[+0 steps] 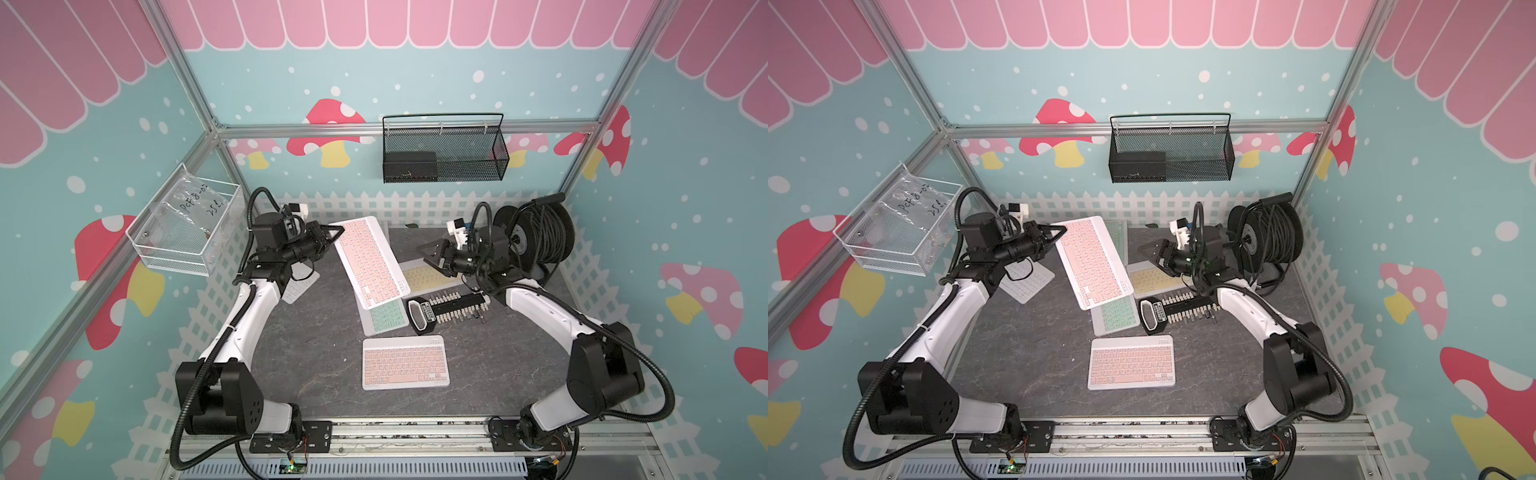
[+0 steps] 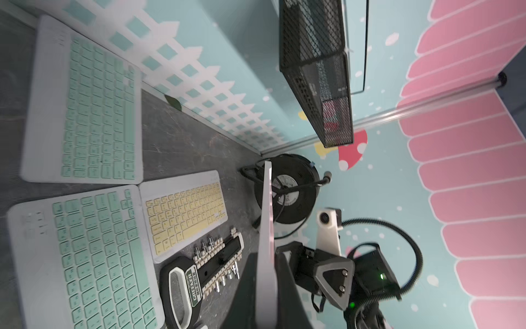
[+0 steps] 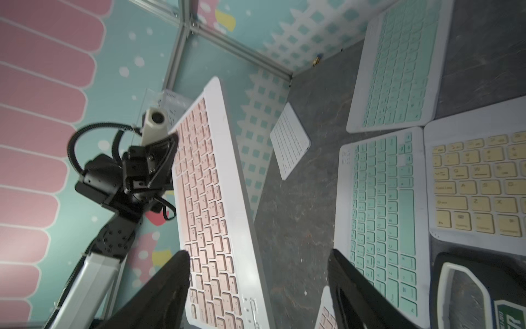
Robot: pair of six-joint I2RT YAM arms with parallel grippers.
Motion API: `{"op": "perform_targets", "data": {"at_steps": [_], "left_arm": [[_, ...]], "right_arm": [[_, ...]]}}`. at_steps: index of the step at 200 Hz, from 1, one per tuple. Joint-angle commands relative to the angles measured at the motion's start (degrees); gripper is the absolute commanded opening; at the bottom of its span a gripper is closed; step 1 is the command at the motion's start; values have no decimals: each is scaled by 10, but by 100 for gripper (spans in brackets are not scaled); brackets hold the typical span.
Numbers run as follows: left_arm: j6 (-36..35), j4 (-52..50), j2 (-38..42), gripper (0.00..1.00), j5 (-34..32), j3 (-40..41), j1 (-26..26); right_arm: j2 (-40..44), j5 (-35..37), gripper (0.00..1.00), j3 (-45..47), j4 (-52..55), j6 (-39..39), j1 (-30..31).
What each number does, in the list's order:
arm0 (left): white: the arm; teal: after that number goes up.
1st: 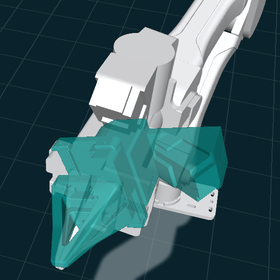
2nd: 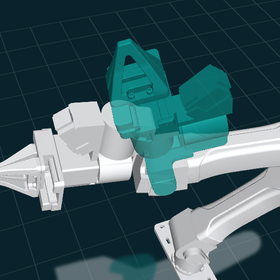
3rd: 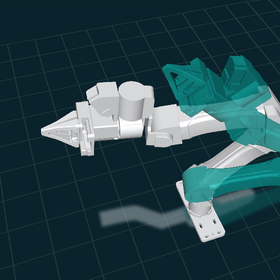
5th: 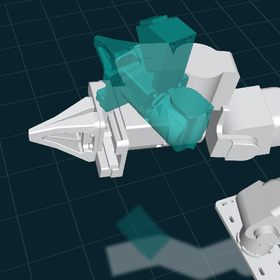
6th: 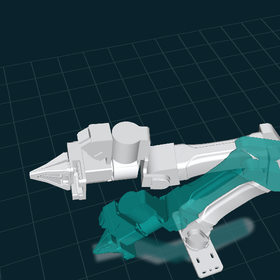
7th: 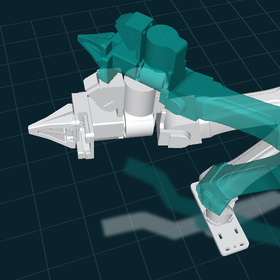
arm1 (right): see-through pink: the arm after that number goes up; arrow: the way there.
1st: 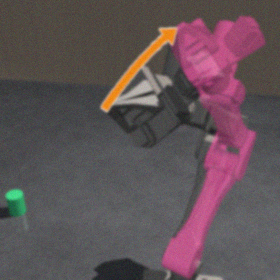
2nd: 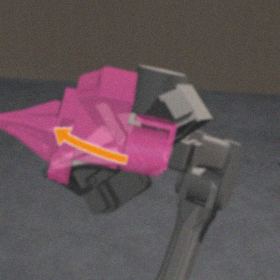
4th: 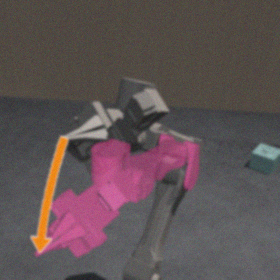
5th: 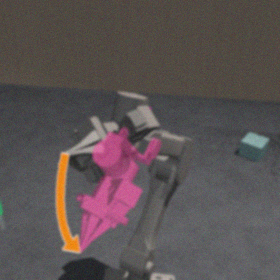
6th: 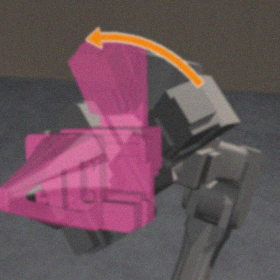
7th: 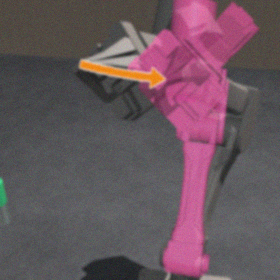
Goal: Stack the numeric keypads
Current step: Place the numeric keypad at the numeric keypad.
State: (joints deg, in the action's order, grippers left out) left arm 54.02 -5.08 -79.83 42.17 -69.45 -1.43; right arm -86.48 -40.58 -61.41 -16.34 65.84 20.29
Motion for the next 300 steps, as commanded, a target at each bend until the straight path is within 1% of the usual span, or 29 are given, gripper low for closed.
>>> {"op": "perform_targets", "data": {"at_steps": [1,16,40,53,67,77,89,124,143,175,201,223,251,280,300], "left_arm": [[79,4,58,0,-126,10,-6],[121,2,96,0,-225,45,-4],[177,37,156,0,-349,122,6],[198,39,184,0,-406,149,21],[198,28,209,0,-464,162,43],[198,20,224,0,-499,168,56],[207,19,238,0,-525,176,62],[222,53,261,0,-556,200,66],[219,58,261,0,-550,198,65],[233,82,257,0,-537,211,70],[241,96,258,0,-540,222,74],[253,104,259,0,-540,227,76],[266,109,260,0,-538,236,78],[274,108,266,0,-540,246,84],[276,109,268,0,-540,251,87]], "right_arm": [[29,88,80,69,-148,114,4],[33,88,82,105,-201,152,12],[10,74,84,109,-250,191,50],[-8,79,84,105,-291,213,78],[-35,77,84,89,-328,234,102],[-57,54,83,68,-344,241,109],[-73,40,82,52,-343,245,114],[-96,17,78,35,-326,257,121],[-103,12,77,29,-326,259,124],[-141,-10,74,-12,-337,270,137],[-167,-14,68,-22,-374,298,145],[-171,-7,65,-25,-374,297,148],[-178,-6,56,-39,-375,292,150],[-189,1,41,-42,-399,304,152],[-197,4,35,-44,-413,314,152]]}}
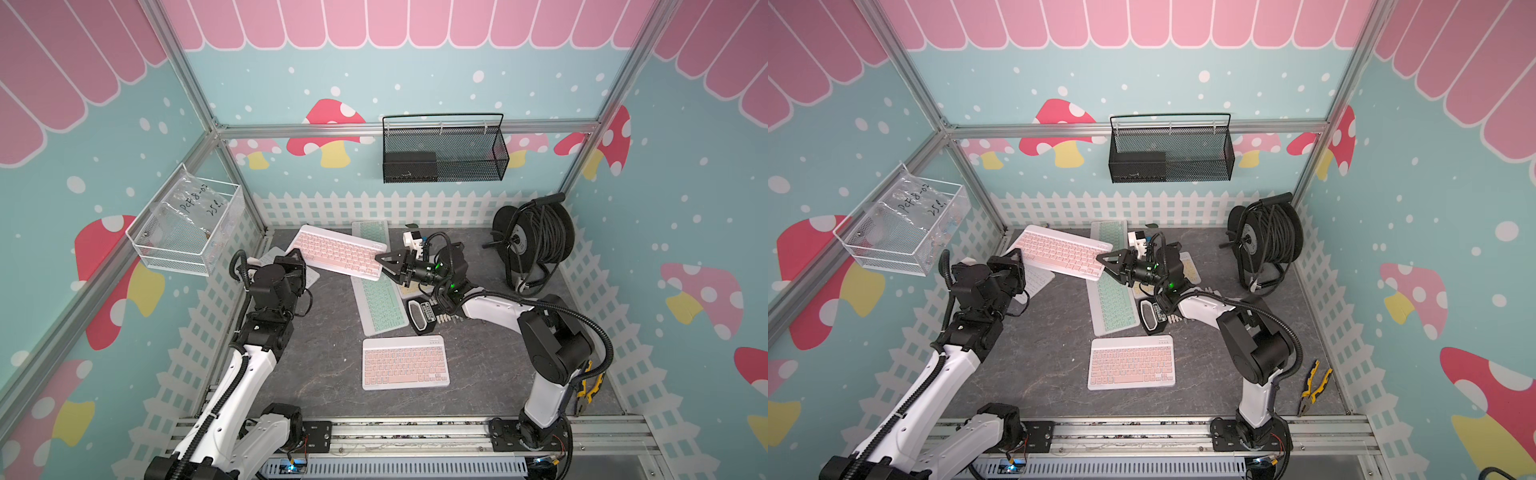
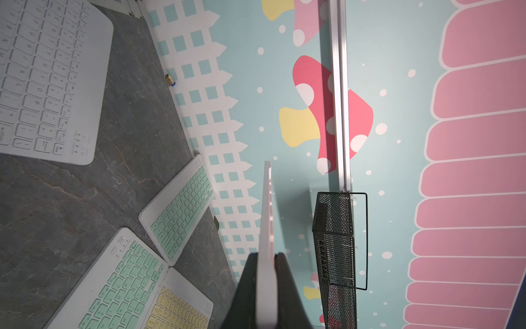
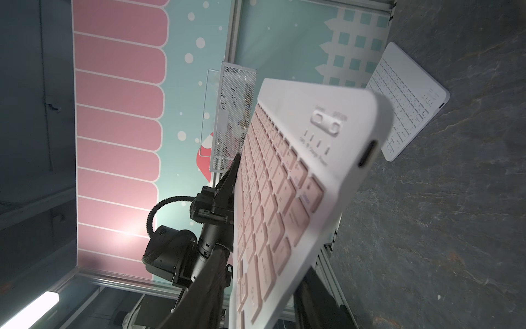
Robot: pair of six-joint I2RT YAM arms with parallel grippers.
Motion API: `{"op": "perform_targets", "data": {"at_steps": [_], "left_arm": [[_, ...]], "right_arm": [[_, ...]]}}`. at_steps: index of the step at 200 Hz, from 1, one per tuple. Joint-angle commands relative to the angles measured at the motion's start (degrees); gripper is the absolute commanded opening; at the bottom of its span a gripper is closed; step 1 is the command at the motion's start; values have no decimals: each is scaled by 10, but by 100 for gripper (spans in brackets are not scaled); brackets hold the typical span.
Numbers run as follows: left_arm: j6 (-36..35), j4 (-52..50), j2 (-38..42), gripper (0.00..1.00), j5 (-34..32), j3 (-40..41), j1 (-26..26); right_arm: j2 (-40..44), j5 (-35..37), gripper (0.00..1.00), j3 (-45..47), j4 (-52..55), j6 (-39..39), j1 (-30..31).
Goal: Stack the numeric keypads
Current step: Place the numeric keypad at the numeric keypad.
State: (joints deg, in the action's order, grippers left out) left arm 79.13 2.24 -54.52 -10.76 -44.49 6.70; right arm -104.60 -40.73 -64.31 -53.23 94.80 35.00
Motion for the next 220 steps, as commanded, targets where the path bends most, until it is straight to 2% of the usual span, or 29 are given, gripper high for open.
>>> {"op": "perform_targets", "data": {"at_steps": [1,40,88,105,135,157,178,190,205,220], "left_arm": [[25,36,15,0,-11,2,6],[13,35,21,0,-21,1,16],[-26,53,20,1,-22,-6,30],[-38,55,22,14,-20,-9,33],[-51,44,27,53,-20,-15,34],[-62,25,38,71,-23,-19,34],[-83,-25,57,85,-39,-29,33],[-107,-78,71,89,-46,-43,27],[-137,-161,83,94,-37,-69,4],[-170,-228,76,97,20,-96,-45]], "right_arm": [[-16,5,34,-15,-44,25,6],[-18,16,22,-9,-43,31,7],[-18,21,13,1,-42,36,7],[-18,22,10,0,-42,35,7],[-21,24,7,-2,-42,31,6],[-20,24,6,-3,-41,25,0],[-10,14,6,0,-23,6,-17],[5,3,6,3,12,-24,-35],[36,-15,6,0,110,-99,-62],[65,-35,6,-16,241,-199,-88]]}}
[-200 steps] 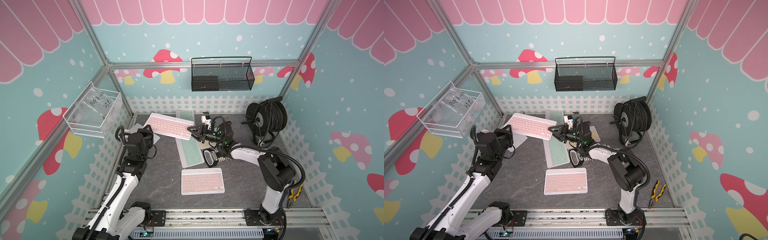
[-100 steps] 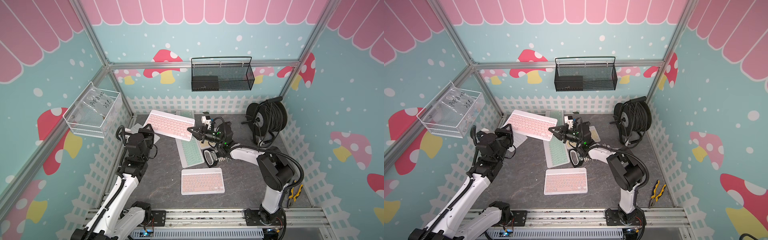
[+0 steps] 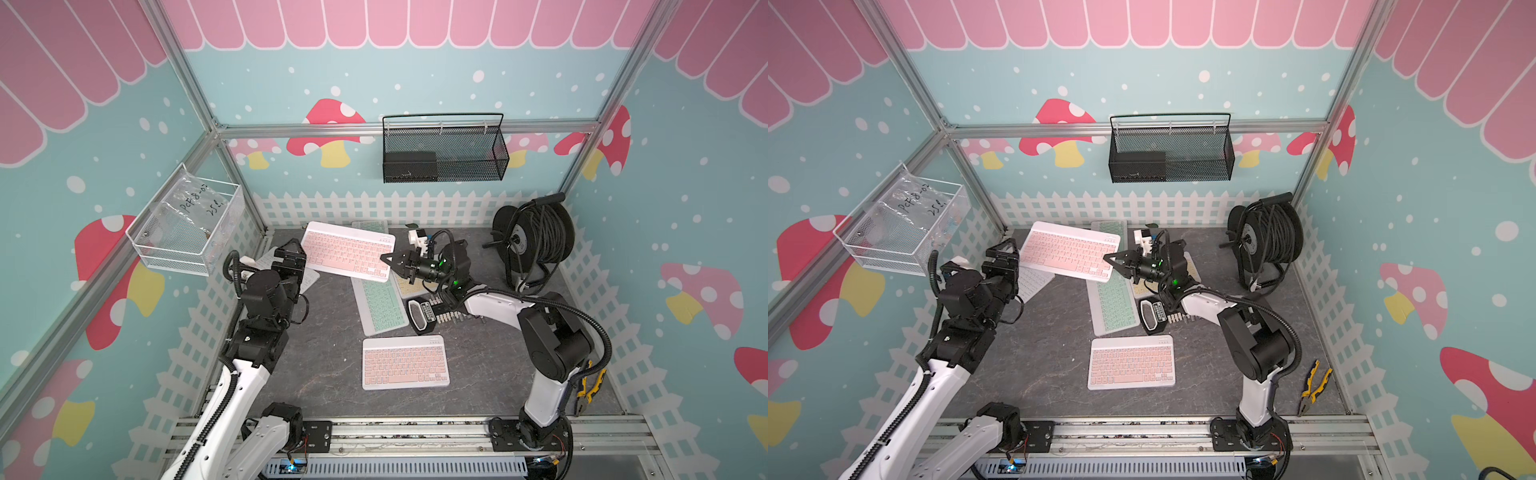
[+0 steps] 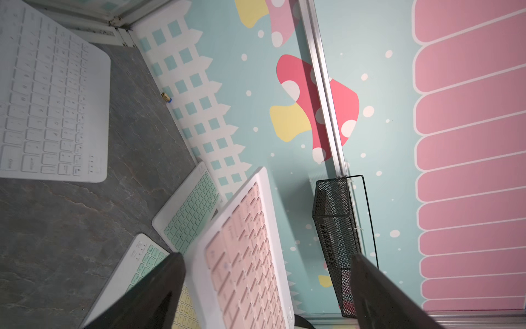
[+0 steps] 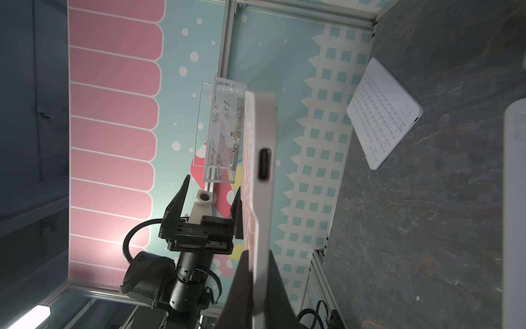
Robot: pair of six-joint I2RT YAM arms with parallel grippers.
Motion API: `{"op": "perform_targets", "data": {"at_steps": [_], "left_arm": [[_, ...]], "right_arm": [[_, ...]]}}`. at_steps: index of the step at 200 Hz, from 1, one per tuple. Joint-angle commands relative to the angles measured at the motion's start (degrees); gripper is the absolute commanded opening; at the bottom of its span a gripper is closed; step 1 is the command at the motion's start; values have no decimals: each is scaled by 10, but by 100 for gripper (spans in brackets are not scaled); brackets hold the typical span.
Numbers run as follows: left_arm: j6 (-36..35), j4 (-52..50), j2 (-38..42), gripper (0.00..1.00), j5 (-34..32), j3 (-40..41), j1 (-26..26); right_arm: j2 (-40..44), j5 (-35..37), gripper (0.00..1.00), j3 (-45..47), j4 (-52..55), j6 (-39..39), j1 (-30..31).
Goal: Stack the numeric keypads
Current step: Place the numeric keypad at the numeric keypad.
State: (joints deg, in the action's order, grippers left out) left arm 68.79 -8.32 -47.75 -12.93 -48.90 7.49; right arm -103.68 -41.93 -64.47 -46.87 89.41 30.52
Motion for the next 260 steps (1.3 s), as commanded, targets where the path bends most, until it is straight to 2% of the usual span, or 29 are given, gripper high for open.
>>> {"op": "perform_targets", "data": {"at_steps": [1,18,30,57,101,128,166,185,260], "left_arm": [[-69,-126,7,97,43,-54,-57],[-113,-175,-24,100,128,-86,-106],[-154,-196,-49,100,159,-110,-116],[-209,-216,-86,100,178,-139,-123],[-239,-203,-134,100,232,-127,-135],[-235,-203,-140,100,268,-103,-136],[-205,-203,-104,100,289,-51,-136],[-181,-200,-82,100,301,-33,-135],[-136,-203,-11,100,291,24,-119]], "right_arm": [[57,-24,6,-16,187,-154,-45],[83,-41,6,-35,324,-269,-70],[97,-69,6,-28,375,-315,-85],[133,-128,6,30,384,-345,-101],[212,-144,6,149,398,-373,-107],[280,-162,5,227,396,-383,-112],[352,-196,6,309,391,-407,-118],[370,-227,5,342,372,-402,-120],[412,-242,5,438,319,-380,-120]]}}
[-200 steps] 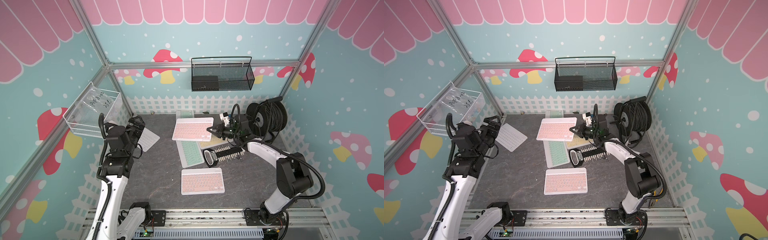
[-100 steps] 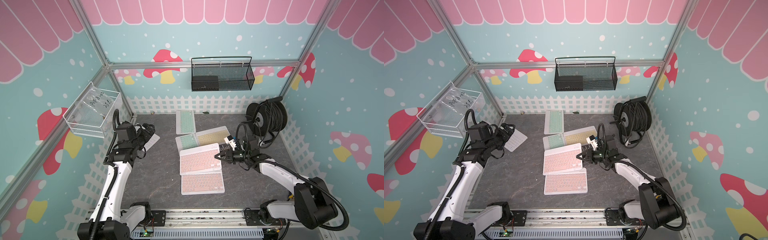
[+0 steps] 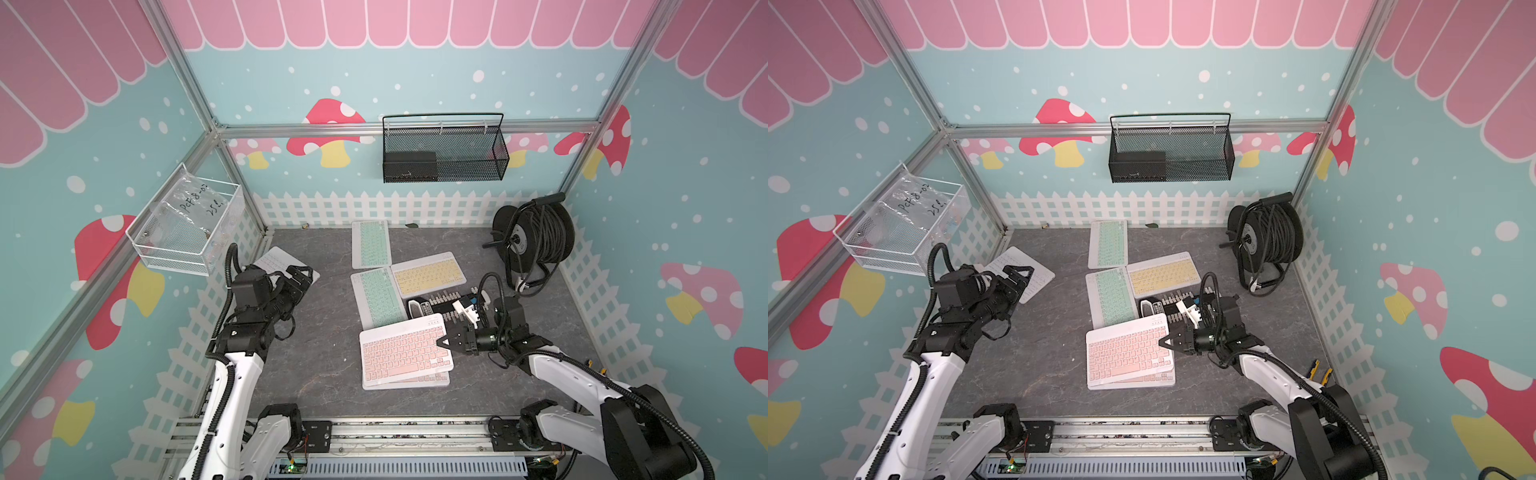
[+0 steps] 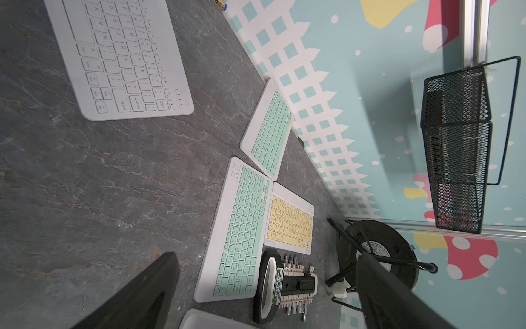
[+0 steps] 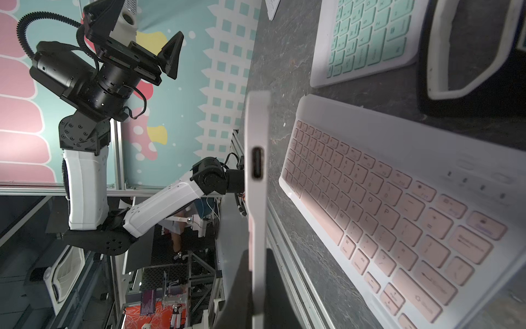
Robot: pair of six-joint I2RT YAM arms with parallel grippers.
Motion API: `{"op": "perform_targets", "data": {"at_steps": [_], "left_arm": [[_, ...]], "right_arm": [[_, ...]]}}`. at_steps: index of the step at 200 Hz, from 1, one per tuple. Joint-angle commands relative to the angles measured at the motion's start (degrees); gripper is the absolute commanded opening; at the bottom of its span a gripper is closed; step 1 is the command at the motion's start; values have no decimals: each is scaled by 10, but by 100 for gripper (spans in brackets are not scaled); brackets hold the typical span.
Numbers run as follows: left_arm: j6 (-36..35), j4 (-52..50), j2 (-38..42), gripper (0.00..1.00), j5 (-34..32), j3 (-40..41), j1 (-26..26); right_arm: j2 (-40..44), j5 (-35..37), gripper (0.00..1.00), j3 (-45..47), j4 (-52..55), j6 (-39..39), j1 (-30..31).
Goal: Stack the numeric keypads
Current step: Place the numeric keypad at the numeric keypad.
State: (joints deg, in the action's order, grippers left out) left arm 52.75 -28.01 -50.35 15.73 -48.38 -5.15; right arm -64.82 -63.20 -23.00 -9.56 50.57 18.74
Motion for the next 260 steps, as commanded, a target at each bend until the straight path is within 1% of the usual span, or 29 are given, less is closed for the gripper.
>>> {"op": "perform_targets", "data": {"at_steps": [1,38,64,73,107,141,169,178,260], "left_arm": [[24,-5,16,100,4,19,8],[31,-17,41,100,-7,29,15],[29,-24,45,100,-10,28,15],[29,-25,45,100,-10,29,15],[28,-25,39,100,-10,31,15],[26,-24,28,99,-10,32,15],[22,-24,22,100,-8,31,16],[22,-24,21,100,-8,32,16],[23,-17,9,100,-7,34,16]], "right_arm": [[24,-29,5,24,-56,8,-2],[21,-18,5,63,-124,45,-2],[-3,-20,5,96,-227,101,-2],[-9,-19,5,102,-245,110,-2],[-10,-6,5,113,-251,109,-2],[-24,-3,5,134,-313,139,-2],[-40,-2,6,136,-327,139,-2],[-44,0,6,136,-331,154,-2],[-89,-1,6,140,-365,149,-2]]}}
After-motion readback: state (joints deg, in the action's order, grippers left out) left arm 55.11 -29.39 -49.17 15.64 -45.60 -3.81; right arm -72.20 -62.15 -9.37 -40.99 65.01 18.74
